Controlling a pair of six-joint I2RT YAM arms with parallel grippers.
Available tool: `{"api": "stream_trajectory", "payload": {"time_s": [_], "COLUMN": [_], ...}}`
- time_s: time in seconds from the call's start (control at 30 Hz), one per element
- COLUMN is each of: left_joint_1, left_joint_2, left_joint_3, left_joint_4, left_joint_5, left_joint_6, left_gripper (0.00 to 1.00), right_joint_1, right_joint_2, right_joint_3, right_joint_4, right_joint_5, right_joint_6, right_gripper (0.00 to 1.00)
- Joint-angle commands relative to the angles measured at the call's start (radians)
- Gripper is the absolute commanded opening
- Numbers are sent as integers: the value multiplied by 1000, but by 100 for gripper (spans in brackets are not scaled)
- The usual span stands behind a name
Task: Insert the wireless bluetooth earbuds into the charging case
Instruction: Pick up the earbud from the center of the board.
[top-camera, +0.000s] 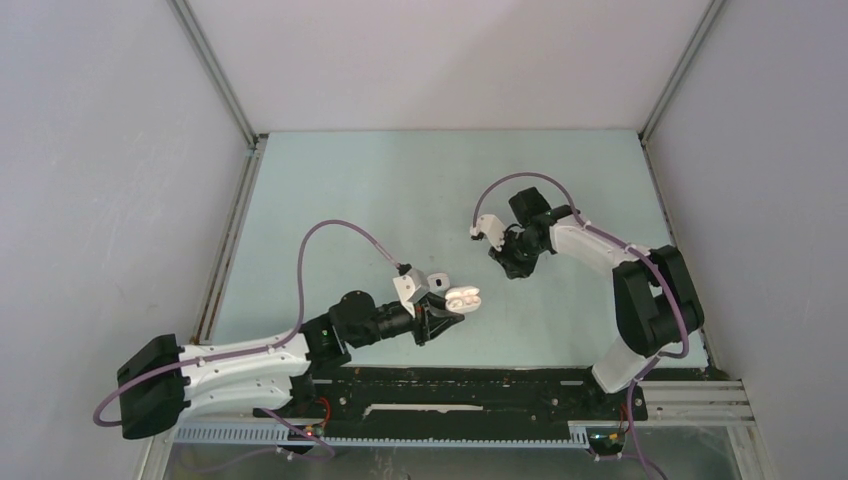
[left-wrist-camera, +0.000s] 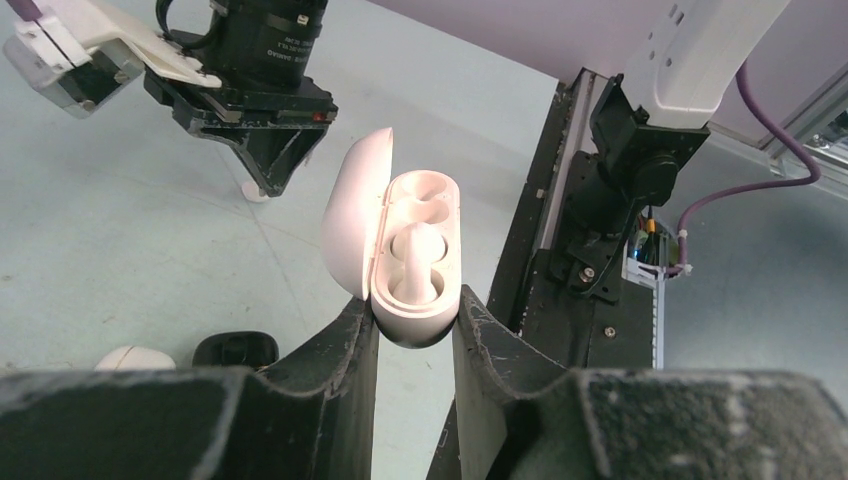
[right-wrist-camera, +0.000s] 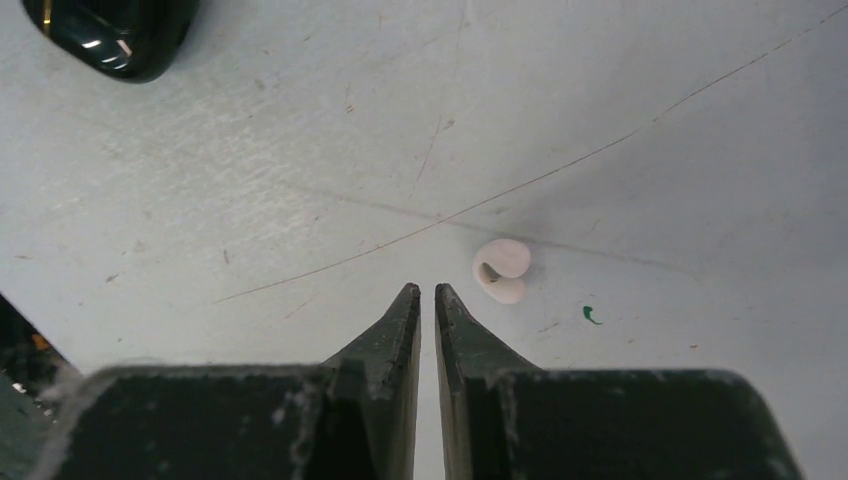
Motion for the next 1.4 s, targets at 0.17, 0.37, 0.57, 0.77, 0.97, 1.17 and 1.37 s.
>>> {"api": "stream_trajectory", "payload": {"time_s": [0.17, 0.37, 0.57, 0.77, 0.97, 1.17, 1.37], "left_joint_1": [5, 5, 5, 5, 5, 5, 5], "left_joint_2": [30, 26, 35, 35, 33, 39, 42], "left_joint_3": [23, 16, 16, 15, 19, 24, 27], "left_joint_4": [20, 19, 27, 26, 21, 19, 16], "left_joint_5": [4, -1, 1, 1, 1, 2, 2], "left_joint_6": [8, 5, 2, -1, -1, -7, -11], "left_gripper": [0, 0, 0, 0, 0, 1, 1], "right_joint_1": [29, 33, 34, 36, 36, 43, 45], "right_joint_2": [51, 51, 45, 48, 44, 45, 33], "right_joint_3": [10, 10, -19, -31, -49, -51, -51], "right_joint_4": [80, 73, 93, 103, 144, 174, 224], "right_joint_5": [104, 128, 174, 190, 202, 216, 263], "right_joint_6": [0, -4, -21, -27, -29, -35, -29], "right_gripper": [15, 15, 17, 19, 24, 28, 24]}}
